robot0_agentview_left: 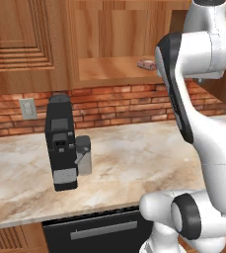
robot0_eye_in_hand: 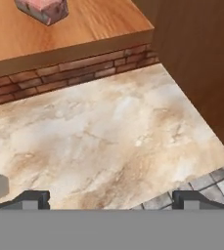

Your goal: Open the cabinet. Pick the bar soap and place it next to the sink. Then close the cabinet.

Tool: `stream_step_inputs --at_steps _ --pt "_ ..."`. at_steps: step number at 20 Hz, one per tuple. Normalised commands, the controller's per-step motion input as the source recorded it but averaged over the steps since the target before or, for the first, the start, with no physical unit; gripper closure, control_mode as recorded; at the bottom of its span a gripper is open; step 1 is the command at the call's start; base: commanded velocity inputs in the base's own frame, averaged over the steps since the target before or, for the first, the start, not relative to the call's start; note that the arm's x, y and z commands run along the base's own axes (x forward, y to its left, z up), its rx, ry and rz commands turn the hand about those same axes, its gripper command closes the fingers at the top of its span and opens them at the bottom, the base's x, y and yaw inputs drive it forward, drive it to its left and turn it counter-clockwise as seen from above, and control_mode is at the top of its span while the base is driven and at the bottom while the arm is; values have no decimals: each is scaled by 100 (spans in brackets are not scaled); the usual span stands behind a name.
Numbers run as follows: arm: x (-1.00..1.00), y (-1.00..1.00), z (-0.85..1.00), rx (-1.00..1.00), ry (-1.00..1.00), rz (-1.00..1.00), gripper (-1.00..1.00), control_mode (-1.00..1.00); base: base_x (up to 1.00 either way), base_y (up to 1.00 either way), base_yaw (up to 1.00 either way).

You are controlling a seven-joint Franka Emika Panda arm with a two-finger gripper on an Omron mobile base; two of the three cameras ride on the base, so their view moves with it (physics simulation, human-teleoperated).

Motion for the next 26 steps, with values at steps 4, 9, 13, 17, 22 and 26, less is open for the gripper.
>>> stream_step_inputs --at_steps 4,9,13,17,22,26 --pt "8 0 -3 7 0 14 -100 -100 0 0 0" --pt "26 0 -3 0 -2 24 -100 -100 0 0 0" --pt "10 0 0 1 -5 31 -100 -100 0 0 0" --pt "29 0 0 0 -6 29 -100 -100 0 0 0" --pt "50 0 -2 0 -7 16 -100 -100 0 0 0" --pt "67 0 -12 0 -6 9 -100 -100 0 0 0"
